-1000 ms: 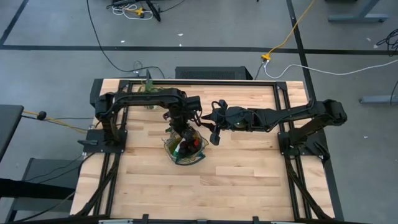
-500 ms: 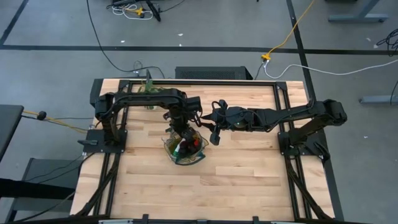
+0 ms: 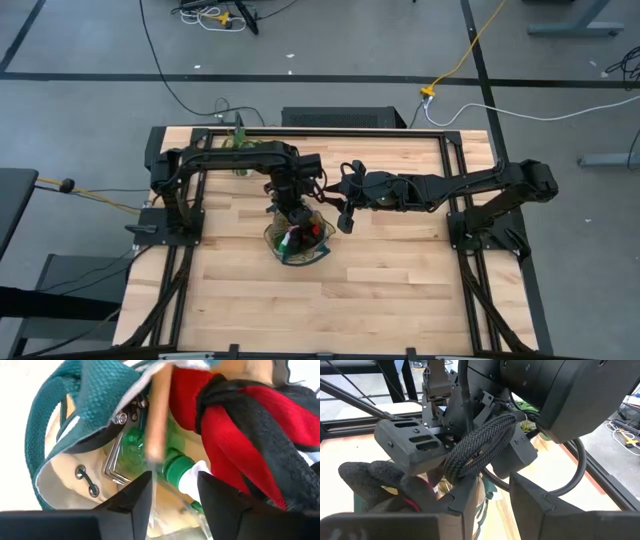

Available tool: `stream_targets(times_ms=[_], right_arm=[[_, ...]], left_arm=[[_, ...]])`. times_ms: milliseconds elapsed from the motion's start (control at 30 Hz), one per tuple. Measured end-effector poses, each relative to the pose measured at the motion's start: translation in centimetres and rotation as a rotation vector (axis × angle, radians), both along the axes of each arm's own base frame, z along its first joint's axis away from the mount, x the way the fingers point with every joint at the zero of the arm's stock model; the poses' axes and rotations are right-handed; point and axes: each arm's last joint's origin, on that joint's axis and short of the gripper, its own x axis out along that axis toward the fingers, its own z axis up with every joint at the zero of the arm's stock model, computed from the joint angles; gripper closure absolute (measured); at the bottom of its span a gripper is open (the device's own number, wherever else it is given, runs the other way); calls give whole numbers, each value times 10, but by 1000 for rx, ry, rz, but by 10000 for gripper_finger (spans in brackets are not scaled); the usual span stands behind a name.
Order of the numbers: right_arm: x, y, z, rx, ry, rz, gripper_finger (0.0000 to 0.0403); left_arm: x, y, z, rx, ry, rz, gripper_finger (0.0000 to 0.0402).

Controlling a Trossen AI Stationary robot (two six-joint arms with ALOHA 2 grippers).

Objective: Pick & Place Garden tools in Gardening bag
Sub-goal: Return to Home Position

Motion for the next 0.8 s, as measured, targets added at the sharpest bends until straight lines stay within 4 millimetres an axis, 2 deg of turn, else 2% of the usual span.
stream_targets(times_ms=[133, 300, 567, 800], right_arm=[[0, 0, 0, 0, 0, 0, 284], [0, 0, 0, 0, 5, -1, 284], [0, 0, -1, 1, 9, -1, 284], [0, 0, -1, 2, 9, -1, 284]], left_arm=[[-4, 3, 4, 9, -21, -46, 224], [-18, 6, 24, 88, -66, -60, 219], [-59, 0, 85, 353, -273, -80, 218], [-98, -17, 135, 580, -516, -85, 218]])
